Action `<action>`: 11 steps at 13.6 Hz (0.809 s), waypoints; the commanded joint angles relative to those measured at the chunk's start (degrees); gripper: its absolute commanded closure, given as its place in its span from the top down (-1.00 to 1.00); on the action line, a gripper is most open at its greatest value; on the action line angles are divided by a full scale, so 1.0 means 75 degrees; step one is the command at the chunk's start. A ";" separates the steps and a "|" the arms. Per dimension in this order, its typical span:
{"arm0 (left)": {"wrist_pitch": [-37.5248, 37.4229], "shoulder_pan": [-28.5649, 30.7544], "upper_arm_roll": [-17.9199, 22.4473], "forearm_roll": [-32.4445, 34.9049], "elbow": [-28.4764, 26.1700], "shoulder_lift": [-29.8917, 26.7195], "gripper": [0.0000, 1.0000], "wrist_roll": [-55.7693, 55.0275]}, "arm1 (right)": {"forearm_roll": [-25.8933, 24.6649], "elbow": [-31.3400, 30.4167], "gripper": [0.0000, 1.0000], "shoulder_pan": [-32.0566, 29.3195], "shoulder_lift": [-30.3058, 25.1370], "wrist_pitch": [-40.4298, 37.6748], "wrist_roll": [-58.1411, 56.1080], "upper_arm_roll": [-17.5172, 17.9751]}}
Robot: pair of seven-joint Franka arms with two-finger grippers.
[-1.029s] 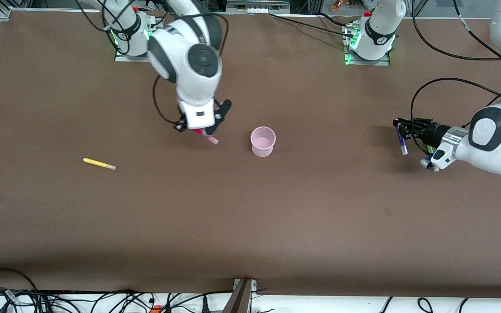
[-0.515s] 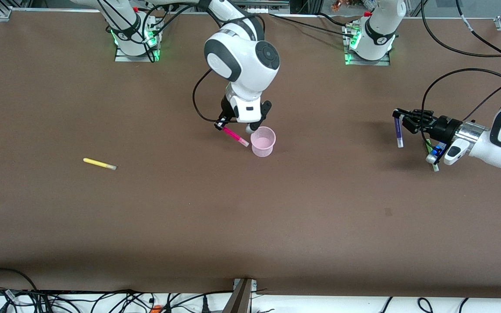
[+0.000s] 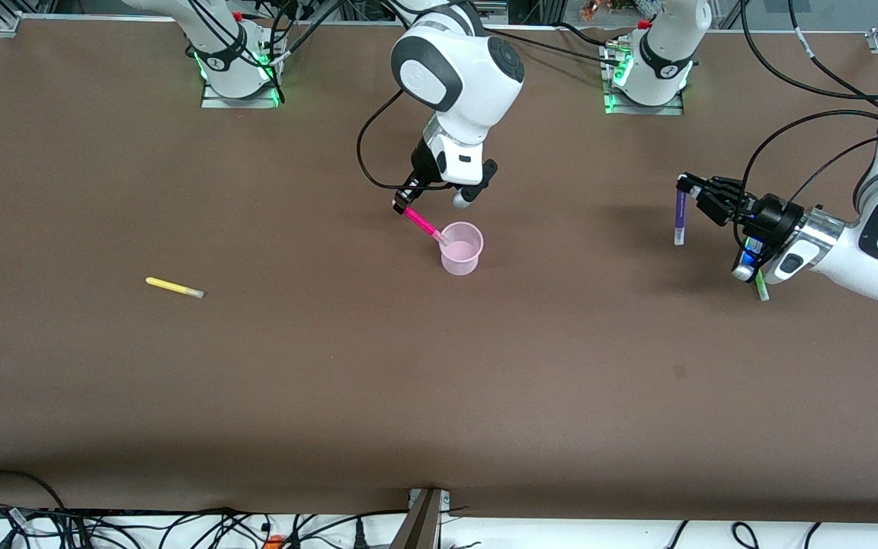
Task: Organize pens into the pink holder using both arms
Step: 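Lower the pink marker into the pink cup and open the right gripper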
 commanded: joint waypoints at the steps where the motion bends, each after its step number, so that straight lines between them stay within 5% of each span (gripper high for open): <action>1: -0.0166 -0.0063 -0.0055 -0.0301 0.0153 0.0081 -1.00 -0.0507 | -0.0144 0.0680 -1.00 0.0181 0.0737 -0.0112 0.0023 -0.0097; 11: -0.0213 -0.0391 -0.0161 -0.1308 0.0188 0.0069 -1.00 -0.1772 | -0.0601 0.0762 -1.00 0.0732 0.1090 -0.0112 0.0152 -0.0226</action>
